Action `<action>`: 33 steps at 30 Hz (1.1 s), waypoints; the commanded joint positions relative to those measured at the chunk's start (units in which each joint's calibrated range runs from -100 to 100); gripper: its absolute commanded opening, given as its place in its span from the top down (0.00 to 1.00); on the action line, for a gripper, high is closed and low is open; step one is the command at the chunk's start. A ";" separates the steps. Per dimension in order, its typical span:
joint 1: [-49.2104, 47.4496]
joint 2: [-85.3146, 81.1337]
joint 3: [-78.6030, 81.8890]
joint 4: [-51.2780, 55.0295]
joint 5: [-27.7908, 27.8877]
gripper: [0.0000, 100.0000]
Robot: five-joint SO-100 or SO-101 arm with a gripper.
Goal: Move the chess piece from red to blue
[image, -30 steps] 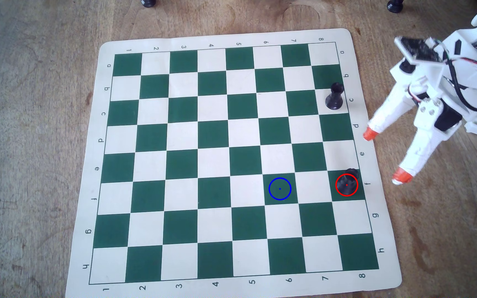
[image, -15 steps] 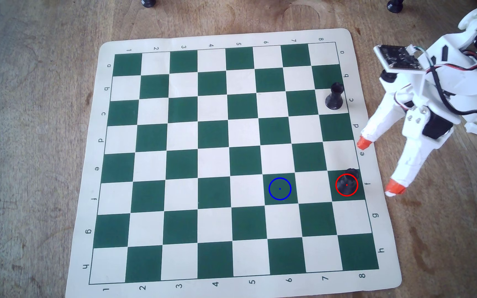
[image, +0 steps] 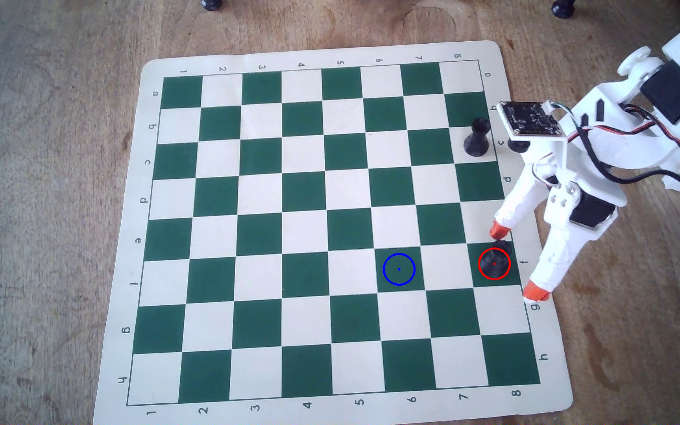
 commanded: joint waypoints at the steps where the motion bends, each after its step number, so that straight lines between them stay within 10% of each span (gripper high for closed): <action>1: 0.37 0.05 -4.41 -1.65 -0.10 0.70; 33: -0.18 0.90 -5.86 -0.59 -0.49 0.92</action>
